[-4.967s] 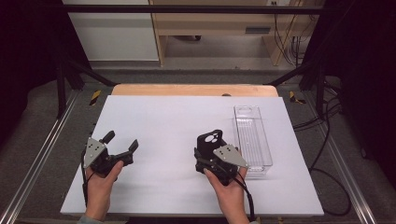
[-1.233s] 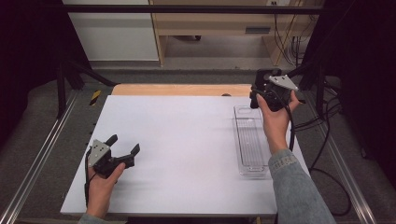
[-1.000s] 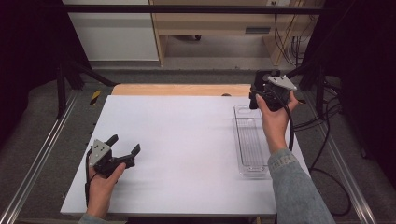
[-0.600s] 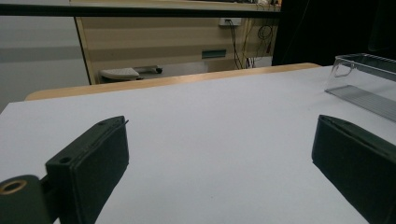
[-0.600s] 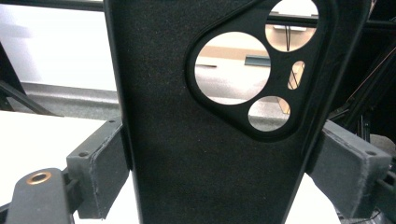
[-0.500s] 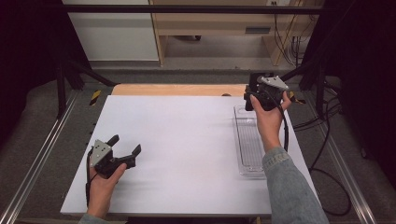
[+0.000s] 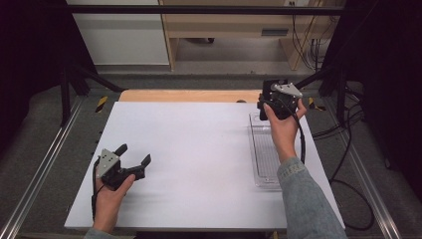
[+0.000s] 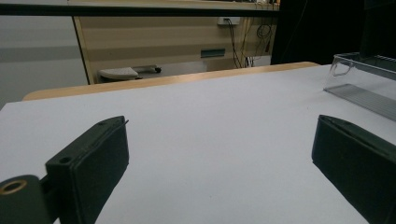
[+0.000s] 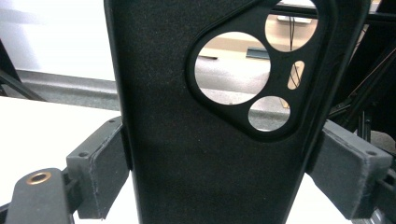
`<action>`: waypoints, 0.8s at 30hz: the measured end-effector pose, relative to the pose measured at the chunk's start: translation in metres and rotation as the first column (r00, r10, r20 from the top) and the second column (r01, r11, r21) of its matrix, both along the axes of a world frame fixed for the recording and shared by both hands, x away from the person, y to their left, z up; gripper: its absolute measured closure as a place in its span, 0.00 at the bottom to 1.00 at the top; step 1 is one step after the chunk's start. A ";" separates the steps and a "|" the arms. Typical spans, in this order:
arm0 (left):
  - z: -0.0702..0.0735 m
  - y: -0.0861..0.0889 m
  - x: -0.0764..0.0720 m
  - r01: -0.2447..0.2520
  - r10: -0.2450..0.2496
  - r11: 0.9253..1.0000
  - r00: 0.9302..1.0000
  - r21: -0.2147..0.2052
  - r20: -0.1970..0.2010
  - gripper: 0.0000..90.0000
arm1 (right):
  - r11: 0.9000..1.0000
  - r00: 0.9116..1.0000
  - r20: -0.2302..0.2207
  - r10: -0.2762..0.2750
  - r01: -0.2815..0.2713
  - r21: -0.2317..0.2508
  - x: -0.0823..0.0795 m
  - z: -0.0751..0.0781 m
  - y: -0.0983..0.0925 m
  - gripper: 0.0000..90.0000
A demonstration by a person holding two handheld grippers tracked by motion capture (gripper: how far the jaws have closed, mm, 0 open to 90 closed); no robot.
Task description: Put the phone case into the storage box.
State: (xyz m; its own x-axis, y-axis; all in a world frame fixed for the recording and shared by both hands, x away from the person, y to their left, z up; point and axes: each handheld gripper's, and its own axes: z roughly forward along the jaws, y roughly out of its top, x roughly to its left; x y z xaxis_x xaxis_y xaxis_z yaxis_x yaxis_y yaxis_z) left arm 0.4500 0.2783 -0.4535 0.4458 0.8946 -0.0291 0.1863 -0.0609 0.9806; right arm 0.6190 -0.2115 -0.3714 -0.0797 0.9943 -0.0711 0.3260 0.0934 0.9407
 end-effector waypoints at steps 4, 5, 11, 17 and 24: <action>0.000 -0.001 0.000 0.002 -0.002 1.000 1.000 0.001 0.000 0.05 | 1.000 1.000 0.003 0.005 -0.005 0.007 0.000 -0.001 0.002 0.16; 0.000 -0.001 0.000 0.002 -0.002 1.000 1.000 0.001 -0.001 0.05 | 1.000 1.000 0.000 0.006 -0.006 0.011 0.000 -0.001 0.003 0.16; 0.000 0.000 0.000 0.003 -0.003 1.000 1.000 -0.002 0.001 0.05 | 1.000 1.000 -0.004 0.013 -0.013 0.018 0.001 -0.005 0.009 0.16; 0.000 -0.001 0.000 0.005 -0.005 1.000 1.000 -0.001 0.000 0.05 | 0.999 1.000 -0.019 0.011 -0.011 0.036 0.004 -0.014 0.011 0.16; 0.000 -0.001 0.000 0.008 -0.008 1.000 1.000 0.000 -0.001 0.05 | 0.999 1.000 -0.026 0.011 -0.010 0.042 0.008 -0.020 0.015 0.16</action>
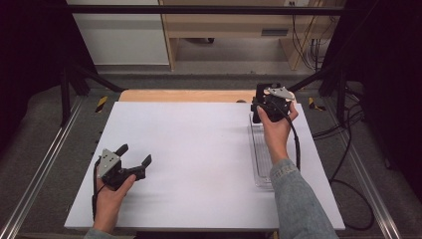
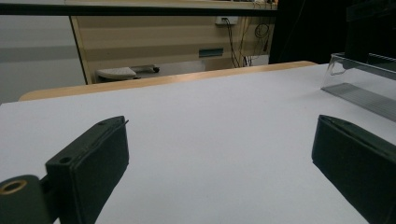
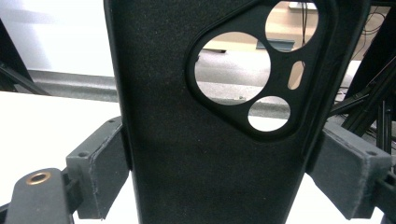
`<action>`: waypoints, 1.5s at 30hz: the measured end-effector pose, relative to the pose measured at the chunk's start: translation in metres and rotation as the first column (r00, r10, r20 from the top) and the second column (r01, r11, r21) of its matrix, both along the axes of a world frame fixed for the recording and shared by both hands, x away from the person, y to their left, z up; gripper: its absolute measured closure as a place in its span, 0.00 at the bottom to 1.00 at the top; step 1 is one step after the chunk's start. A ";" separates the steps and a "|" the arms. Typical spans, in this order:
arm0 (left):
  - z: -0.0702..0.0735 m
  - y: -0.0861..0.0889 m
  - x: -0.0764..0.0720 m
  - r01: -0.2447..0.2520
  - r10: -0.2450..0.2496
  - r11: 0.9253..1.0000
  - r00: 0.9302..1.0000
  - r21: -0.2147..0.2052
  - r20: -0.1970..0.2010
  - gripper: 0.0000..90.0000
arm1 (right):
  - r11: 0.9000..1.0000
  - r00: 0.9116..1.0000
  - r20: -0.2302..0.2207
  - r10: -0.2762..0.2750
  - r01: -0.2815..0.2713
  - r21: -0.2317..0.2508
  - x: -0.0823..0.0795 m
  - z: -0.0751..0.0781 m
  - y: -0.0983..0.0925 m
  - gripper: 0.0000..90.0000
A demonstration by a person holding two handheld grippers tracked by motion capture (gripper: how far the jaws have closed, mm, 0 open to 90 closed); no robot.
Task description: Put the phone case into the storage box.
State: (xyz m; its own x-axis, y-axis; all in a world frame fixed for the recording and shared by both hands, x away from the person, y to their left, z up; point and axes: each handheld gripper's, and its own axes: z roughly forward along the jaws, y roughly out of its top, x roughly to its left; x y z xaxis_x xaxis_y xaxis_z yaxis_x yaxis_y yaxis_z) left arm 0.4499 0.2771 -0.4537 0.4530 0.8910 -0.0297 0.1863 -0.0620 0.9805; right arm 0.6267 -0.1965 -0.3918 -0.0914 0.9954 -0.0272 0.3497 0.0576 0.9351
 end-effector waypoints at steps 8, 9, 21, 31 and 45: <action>0.000 0.000 0.000 -0.002 0.002 1.000 1.000 -0.001 0.001 0.05 | 1.000 1.000 -0.009 -0.013 0.013 0.015 0.002 -0.008 0.000 0.15; 0.000 0.000 -0.001 -0.002 0.002 1.000 1.000 -0.001 0.001 0.05 | 1.000 1.000 -0.013 -0.014 0.014 0.018 0.002 -0.010 0.000 0.15; 0.000 -0.001 -0.001 0.000 0.000 1.000 1.000 0.002 0.000 0.05 | 1.000 1.000 -0.020 -0.020 0.020 0.020 0.004 -0.017 0.001 0.15; 0.000 -0.002 0.000 0.001 -0.001 1.000 1.000 0.000 -0.003 0.05 | 1.000 1.000 -0.024 -0.019 0.020 0.022 0.004 -0.022 0.002 0.15; 0.000 -0.002 -0.001 0.003 -0.003 1.000 1.000 0.002 -0.003 0.05 | 0.999 1.000 -0.027 -0.011 0.012 0.031 0.004 -0.025 0.003 0.15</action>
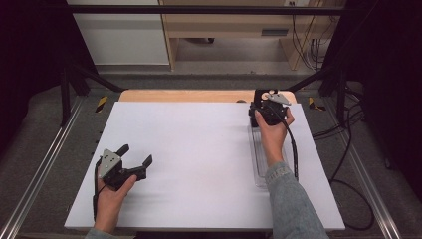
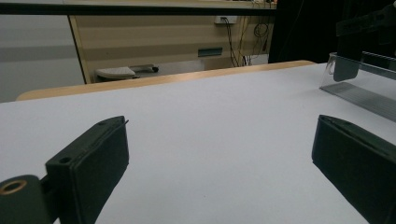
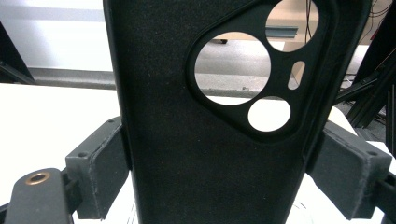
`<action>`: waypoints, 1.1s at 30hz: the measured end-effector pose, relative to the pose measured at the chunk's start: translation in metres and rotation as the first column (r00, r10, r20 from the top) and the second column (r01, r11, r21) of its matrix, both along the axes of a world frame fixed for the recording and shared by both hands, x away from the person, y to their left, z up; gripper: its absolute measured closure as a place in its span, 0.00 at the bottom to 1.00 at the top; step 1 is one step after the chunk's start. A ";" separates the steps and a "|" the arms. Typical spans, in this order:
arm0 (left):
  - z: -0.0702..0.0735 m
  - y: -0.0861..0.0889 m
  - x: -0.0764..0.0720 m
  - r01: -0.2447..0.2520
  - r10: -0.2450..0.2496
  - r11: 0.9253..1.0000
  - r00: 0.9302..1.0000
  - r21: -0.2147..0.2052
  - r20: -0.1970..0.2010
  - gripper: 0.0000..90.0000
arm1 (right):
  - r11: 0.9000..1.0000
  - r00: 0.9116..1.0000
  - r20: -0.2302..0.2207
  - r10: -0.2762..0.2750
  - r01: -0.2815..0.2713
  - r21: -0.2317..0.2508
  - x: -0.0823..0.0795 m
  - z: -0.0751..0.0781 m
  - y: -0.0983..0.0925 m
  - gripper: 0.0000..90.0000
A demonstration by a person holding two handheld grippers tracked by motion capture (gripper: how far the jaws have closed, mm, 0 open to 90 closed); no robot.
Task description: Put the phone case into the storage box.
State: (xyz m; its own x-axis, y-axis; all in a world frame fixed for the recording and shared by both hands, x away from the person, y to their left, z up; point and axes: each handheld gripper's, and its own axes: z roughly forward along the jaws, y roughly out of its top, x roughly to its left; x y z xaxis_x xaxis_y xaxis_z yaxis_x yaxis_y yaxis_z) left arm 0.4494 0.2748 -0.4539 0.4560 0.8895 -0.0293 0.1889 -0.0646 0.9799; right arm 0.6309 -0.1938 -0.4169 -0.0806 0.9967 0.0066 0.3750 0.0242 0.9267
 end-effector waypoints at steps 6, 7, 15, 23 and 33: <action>0.000 0.000 0.000 0.000 0.000 1.000 1.000 0.000 0.000 0.05 | 1.000 1.000 0.000 0.000 0.000 -0.002 0.000 -0.001 0.001 0.15; 0.000 0.000 0.000 0.000 0.000 1.000 1.000 -0.001 0.001 0.05 | 1.000 1.000 0.001 0.001 -0.001 -0.005 0.000 -0.001 0.001 0.15; 0.000 0.000 0.000 -0.002 0.002 1.000 1.000 0.003 0.001 0.05 | 1.000 1.000 0.002 0.004 -0.004 -0.011 0.000 -0.002 0.001 0.15; 0.000 -0.001 0.000 0.003 -0.003 1.000 1.000 -0.001 0.002 0.05 | 1.000 1.000 0.001 0.005 -0.005 -0.023 0.000 -0.002 0.003 0.15; 0.001 -0.001 -0.001 -0.002 0.002 1.000 1.000 -0.002 0.006 0.05 | 1.000 1.000 0.006 0.001 -0.001 -0.020 0.001 -0.003 0.003 0.15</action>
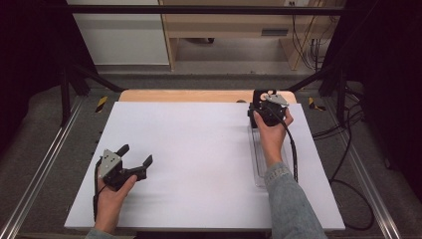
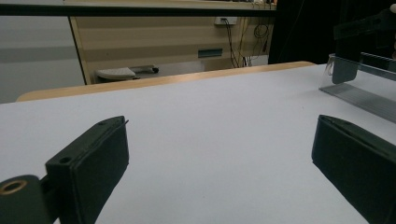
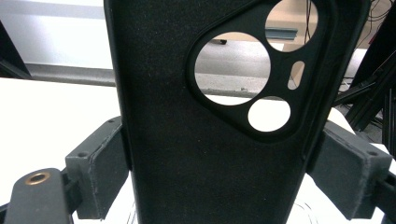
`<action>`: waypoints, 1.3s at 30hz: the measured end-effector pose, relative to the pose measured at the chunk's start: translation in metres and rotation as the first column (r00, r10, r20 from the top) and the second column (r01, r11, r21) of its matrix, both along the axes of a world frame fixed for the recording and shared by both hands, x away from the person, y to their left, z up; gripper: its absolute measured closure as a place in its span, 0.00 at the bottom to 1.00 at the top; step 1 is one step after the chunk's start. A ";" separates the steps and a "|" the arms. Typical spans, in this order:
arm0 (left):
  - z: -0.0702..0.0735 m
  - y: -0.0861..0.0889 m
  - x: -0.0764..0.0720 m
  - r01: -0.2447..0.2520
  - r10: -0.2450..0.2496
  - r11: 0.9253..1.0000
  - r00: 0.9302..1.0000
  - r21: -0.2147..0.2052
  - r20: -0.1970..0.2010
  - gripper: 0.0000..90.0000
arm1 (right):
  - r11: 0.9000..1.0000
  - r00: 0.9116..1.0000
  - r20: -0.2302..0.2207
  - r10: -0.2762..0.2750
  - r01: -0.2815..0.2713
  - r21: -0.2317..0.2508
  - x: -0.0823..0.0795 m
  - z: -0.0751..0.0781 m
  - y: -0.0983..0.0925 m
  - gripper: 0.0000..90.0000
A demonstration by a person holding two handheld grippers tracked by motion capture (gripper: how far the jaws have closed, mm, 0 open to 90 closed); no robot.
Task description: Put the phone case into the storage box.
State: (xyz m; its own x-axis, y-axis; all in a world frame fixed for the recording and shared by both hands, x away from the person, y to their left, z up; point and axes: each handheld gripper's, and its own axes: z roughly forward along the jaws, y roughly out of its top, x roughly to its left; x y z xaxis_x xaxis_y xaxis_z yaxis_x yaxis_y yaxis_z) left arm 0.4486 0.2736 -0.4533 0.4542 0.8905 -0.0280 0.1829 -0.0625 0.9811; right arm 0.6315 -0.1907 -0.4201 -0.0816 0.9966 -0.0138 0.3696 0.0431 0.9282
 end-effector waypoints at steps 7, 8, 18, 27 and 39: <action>0.000 -0.001 0.000 0.003 -0.003 1.000 1.000 0.001 -0.001 0.05 | 1.000 1.000 0.000 0.000 0.000 -0.005 0.000 0.000 -0.001 0.15; 0.000 -0.001 0.000 0.004 -0.004 1.000 1.000 0.002 -0.001 0.05 | 1.000 1.000 0.000 0.000 0.000 -0.006 0.000 0.000 -0.001 0.15; -0.001 -0.003 0.000 0.008 -0.008 1.000 1.000 0.005 -0.005 0.05 | 1.000 1.000 0.001 -0.005 0.005 -0.005 0.000 0.000 -0.004 0.15; -0.002 -0.004 0.001 0.014 -0.014 1.000 1.000 0.008 -0.008 0.05 | 1.000 1.000 -0.006 -0.006 0.006 -0.011 0.003 -0.004 -0.005 0.15; -0.002 -0.004 0.000 0.016 -0.016 1.000 1.000 0.009 -0.009 0.05 | 0.999 1.000 -0.015 -0.003 0.002 -0.049 0.004 -0.010 -0.001 0.15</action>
State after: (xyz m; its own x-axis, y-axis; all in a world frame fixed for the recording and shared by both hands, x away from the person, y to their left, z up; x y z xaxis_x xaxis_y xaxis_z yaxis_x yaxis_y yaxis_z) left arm 0.4490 0.2694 -0.4552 0.4684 0.8832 -0.0237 0.1905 -0.0748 0.9788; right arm 0.6359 -0.1915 -0.4297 -0.0794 0.9949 -0.0617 0.3837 0.0876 0.9193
